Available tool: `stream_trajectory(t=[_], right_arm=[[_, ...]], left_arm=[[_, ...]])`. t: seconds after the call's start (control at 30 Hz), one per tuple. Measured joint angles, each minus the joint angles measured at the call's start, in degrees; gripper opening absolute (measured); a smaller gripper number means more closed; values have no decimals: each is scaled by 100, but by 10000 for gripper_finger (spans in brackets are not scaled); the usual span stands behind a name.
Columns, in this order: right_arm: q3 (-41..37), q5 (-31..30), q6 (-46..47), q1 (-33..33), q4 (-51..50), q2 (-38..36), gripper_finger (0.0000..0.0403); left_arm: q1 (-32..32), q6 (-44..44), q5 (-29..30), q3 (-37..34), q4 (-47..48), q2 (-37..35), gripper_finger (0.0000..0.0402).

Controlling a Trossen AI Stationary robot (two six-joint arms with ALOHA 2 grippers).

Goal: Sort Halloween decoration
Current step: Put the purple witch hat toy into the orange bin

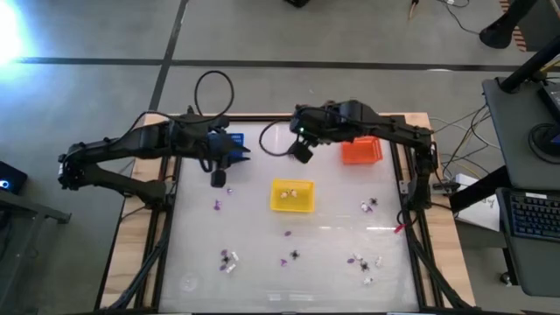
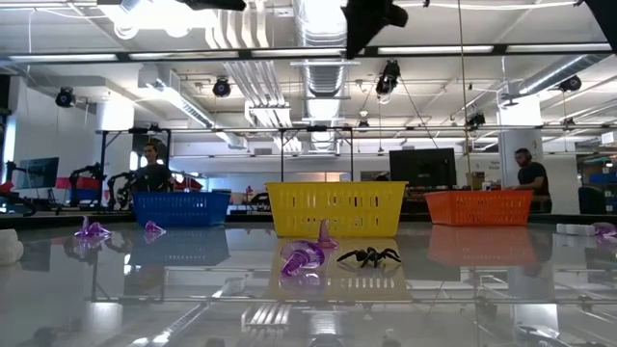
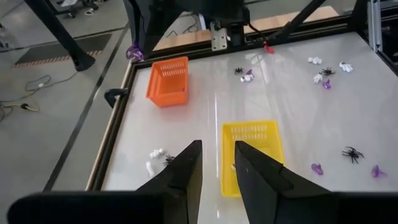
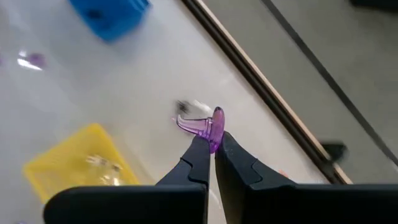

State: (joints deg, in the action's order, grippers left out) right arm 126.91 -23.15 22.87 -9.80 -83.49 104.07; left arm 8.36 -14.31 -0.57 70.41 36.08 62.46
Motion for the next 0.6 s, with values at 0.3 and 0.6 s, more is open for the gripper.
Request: stream_trajectory(t=[0.3,0.6], right_arm=[[-121,291,52,-747,-652,0,8],[-708,682,-224,-1354,-648,-15,8]], left_arm=[[0,0,28,0,258,-373,78],[0,203,340,0,796,-554,78]])
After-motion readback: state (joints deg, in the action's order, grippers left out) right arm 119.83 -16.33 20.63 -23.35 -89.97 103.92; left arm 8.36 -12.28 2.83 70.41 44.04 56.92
